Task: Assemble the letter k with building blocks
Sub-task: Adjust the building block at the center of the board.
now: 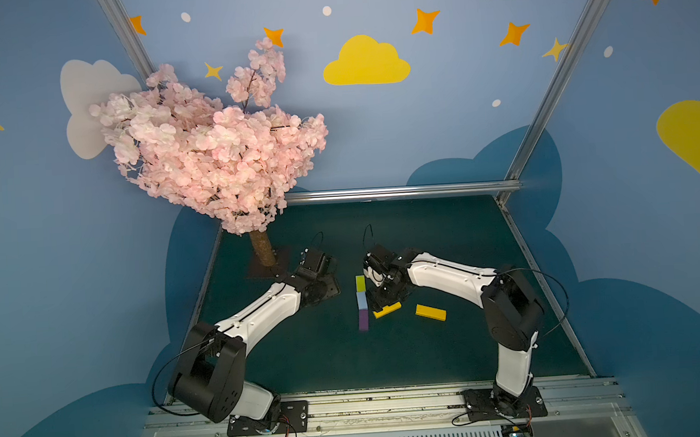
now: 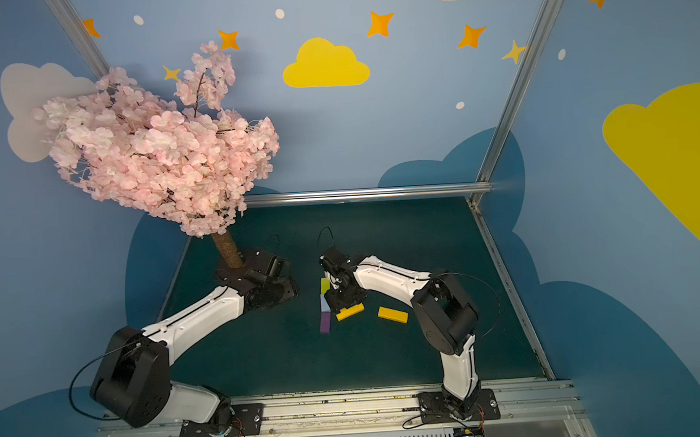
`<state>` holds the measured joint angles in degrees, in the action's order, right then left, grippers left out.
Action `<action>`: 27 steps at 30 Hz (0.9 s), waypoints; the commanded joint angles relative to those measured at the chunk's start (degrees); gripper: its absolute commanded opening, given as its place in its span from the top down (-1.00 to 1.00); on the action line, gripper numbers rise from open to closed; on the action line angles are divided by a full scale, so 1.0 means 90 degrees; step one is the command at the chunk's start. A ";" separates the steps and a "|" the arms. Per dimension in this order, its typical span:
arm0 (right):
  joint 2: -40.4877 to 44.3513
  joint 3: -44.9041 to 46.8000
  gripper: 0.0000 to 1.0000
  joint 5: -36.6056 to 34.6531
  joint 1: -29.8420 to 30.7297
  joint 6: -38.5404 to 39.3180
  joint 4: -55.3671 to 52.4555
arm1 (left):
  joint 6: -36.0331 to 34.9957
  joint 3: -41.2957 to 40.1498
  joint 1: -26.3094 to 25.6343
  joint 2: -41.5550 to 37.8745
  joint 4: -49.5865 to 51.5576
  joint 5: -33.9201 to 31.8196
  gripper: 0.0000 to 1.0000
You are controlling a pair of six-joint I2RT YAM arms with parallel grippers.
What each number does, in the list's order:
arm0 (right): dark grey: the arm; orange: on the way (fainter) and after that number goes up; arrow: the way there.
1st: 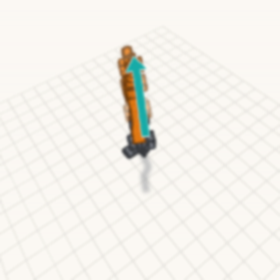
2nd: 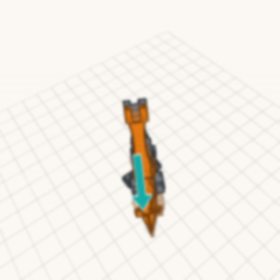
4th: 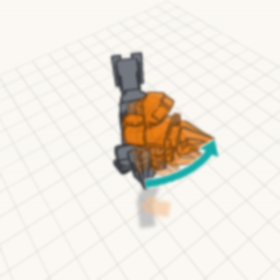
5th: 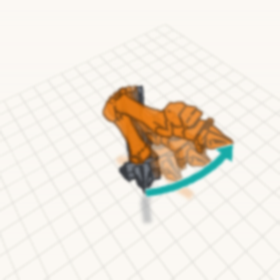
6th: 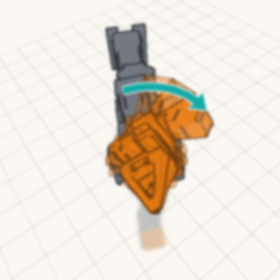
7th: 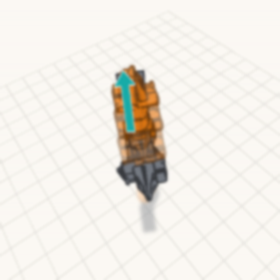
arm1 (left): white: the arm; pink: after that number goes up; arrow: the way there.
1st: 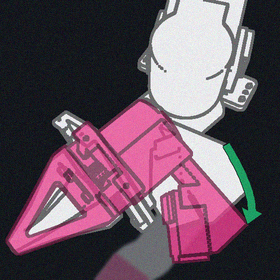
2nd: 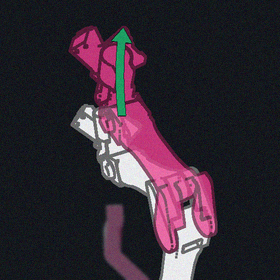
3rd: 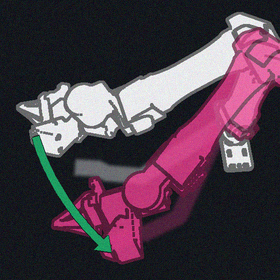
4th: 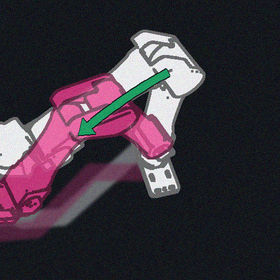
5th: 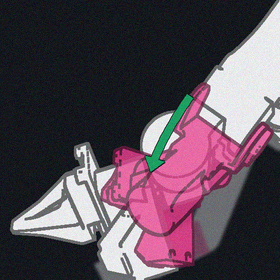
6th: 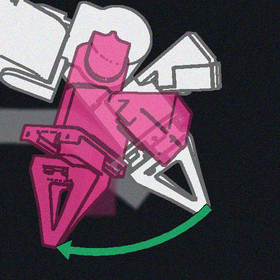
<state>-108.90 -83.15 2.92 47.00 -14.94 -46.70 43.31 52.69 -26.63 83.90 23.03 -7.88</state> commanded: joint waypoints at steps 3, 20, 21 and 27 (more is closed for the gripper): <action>-0.0016 -0.0256 -0.28 -0.0053 -0.0499 0.0373 -0.0834 | 0.0003 0.0005 0.0035 -0.0049 0.0091 0.0000 -0.35; 0.1045 0.1370 -0.42 -0.0286 -0.0726 -0.1021 -0.0858 | -0.0037 0.0035 0.0047 0.0033 0.0075 0.0093 -0.34; 0.1036 0.1399 -0.44 -0.0226 -0.0740 -0.1000 -0.0941 | -0.0027 0.0036 0.0049 0.0058 0.0043 0.0112 -0.34; 0.1015 0.1423 -0.40 0.0056 -0.0402 -0.0421 -0.0590 | -0.0037 0.0077 0.0049 0.0189 -0.0032 0.0270 -0.34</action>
<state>-99.66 -69.67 2.83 41.58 -21.54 -52.16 43.27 52.69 -26.41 84.77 22.90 -6.39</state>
